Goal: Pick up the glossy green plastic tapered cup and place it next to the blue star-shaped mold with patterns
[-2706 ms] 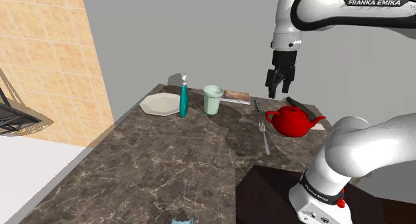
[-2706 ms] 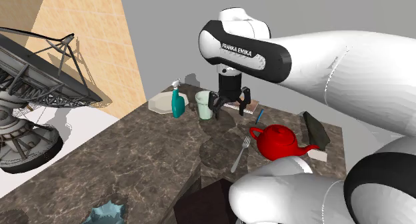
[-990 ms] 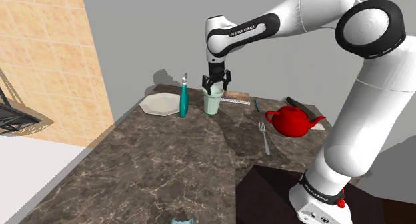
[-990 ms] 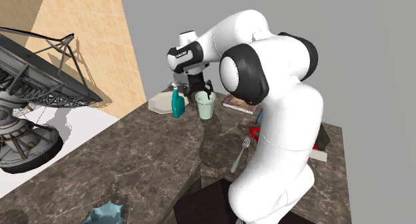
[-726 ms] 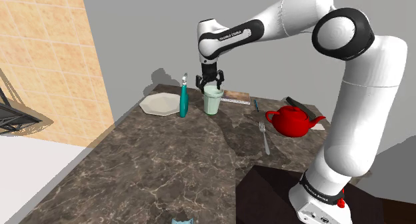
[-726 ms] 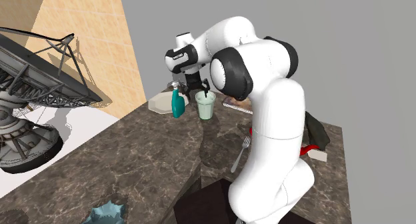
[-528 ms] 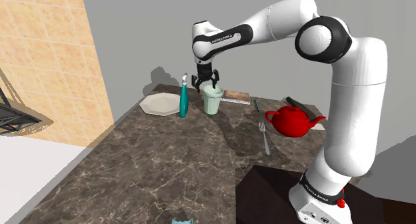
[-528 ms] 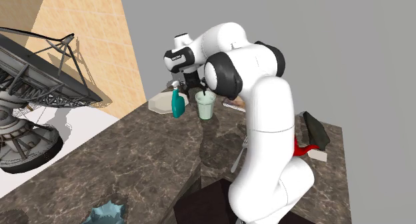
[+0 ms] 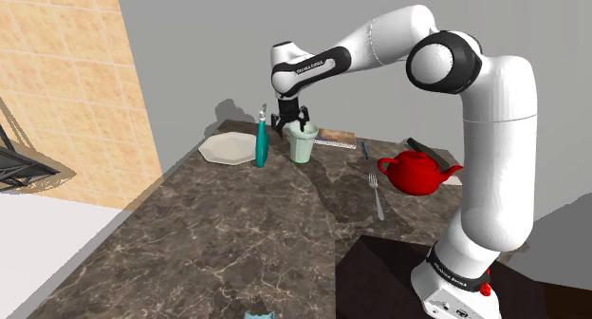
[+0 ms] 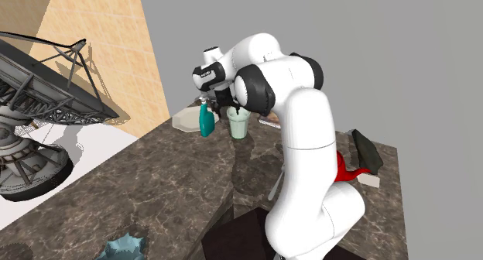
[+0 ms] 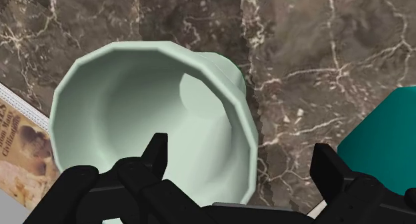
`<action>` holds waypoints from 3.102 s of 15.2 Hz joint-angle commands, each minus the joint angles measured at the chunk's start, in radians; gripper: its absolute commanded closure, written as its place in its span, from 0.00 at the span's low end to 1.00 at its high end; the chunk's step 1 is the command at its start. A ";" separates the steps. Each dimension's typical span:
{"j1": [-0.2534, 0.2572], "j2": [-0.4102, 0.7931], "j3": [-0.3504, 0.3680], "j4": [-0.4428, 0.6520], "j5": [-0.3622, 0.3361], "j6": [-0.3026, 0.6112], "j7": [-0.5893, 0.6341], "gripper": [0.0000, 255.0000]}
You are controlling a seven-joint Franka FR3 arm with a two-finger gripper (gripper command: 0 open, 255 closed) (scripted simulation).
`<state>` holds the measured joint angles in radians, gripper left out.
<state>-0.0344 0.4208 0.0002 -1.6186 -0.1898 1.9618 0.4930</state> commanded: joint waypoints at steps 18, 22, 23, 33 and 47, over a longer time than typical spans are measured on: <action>-0.002 0.004 -0.001 -0.014 -0.001 0.019 0.001 1.00; -0.001 -0.014 0.000 0.013 0.002 -0.026 -0.007 1.00; -0.001 -0.018 0.000 0.021 0.003 -0.037 -0.009 1.00; 0.001 -0.047 0.001 0.113 0.009 -0.157 -0.029 1.00; 0.005 -0.048 0.002 0.298 0.014 -0.341 -0.058 1.00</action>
<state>-0.0291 0.3688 0.0023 -1.3426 -0.1759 1.6382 0.4393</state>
